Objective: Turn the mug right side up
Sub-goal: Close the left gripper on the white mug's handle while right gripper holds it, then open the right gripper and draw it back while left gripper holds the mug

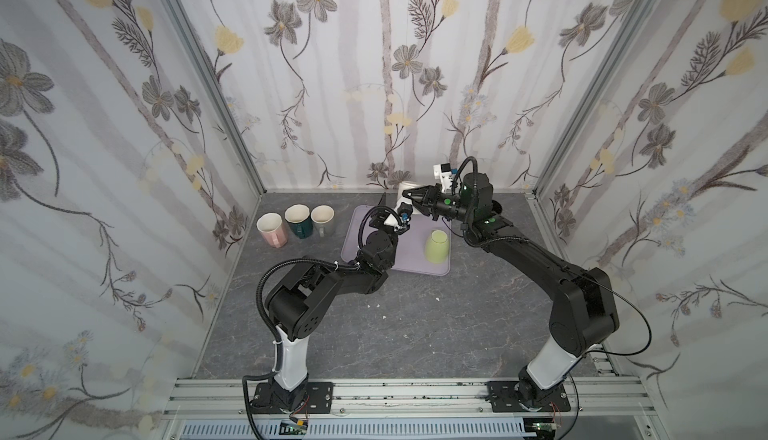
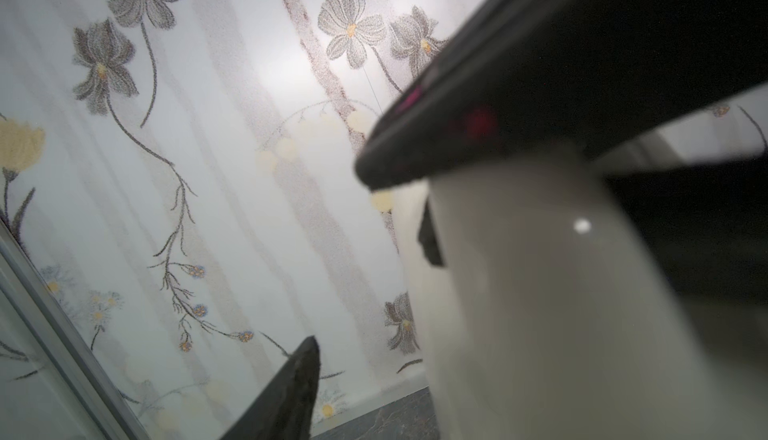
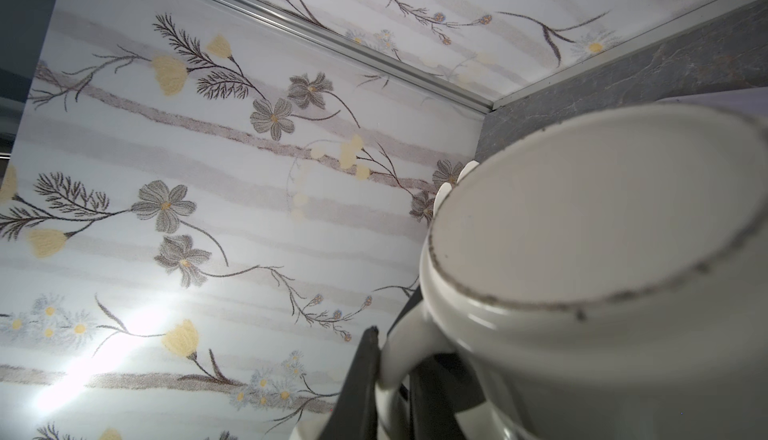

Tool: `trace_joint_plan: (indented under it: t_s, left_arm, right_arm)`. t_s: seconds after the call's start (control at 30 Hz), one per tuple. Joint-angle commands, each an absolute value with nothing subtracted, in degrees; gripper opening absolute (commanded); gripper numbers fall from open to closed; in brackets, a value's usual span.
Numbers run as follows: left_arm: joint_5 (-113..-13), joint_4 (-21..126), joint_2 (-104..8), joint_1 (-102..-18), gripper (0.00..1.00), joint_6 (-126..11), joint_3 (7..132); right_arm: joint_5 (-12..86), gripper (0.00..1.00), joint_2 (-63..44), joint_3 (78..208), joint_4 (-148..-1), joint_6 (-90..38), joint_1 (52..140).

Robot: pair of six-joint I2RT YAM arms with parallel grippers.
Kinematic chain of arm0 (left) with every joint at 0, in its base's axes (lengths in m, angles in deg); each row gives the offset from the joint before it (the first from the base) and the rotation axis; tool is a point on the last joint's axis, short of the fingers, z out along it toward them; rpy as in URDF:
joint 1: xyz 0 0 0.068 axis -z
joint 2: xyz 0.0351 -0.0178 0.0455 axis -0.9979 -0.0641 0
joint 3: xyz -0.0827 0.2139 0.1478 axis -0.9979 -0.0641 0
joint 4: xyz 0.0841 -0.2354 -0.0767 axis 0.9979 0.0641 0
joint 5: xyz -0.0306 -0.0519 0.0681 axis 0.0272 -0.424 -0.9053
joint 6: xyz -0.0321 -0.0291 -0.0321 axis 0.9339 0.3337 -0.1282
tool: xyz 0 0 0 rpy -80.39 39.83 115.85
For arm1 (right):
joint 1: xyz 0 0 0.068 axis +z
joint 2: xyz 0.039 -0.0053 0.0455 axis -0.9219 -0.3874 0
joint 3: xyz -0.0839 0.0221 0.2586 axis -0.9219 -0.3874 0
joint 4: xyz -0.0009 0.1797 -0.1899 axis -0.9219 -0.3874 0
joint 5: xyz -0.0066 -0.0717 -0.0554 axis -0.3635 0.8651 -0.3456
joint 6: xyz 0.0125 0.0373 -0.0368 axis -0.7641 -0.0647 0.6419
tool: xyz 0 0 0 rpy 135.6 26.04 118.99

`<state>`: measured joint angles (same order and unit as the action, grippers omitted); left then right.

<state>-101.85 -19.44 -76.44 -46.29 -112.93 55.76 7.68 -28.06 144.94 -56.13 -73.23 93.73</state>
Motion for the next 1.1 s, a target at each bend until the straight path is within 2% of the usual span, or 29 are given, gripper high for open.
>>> trace_joint_plan:
  t_s: [0.0,0.17,0.33,0.43,0.47,1.07]
  left_arm:
    - [-102.6,-24.3,-76.6,-46.3,0.49,-115.4,57.2]
    - [-101.4,-24.3,-76.4,-46.3,0.45,-115.4,57.7]
    - [-100.6,-24.3,-75.8,-46.2,0.22,-115.1,57.4]
    - [-100.5,-24.3,-75.4,-46.2,0.02,-114.4,56.8]
    - [-100.6,-24.3,-75.3,-46.2,0.0,-114.0,56.7]
    - [-98.4,-24.2,-70.4,-46.3,0.0,-107.2,50.8]
  right_arm:
    - [4.8,0.0,-28.5,144.4,-56.2,-73.2,93.9]
    - [3.7,0.0,-29.6,144.5,-55.4,-74.3,93.7]
    - [2.5,0.0,-30.5,144.6,-54.2,-75.5,93.3]
    - [2.2,0.0,-30.8,144.8,-54.1,-75.7,93.2]
    - [2.1,0.0,-30.9,144.8,-54.1,-75.6,93.2]
    - [0.6,0.0,-29.9,144.6,-54.2,-74.8,92.4]
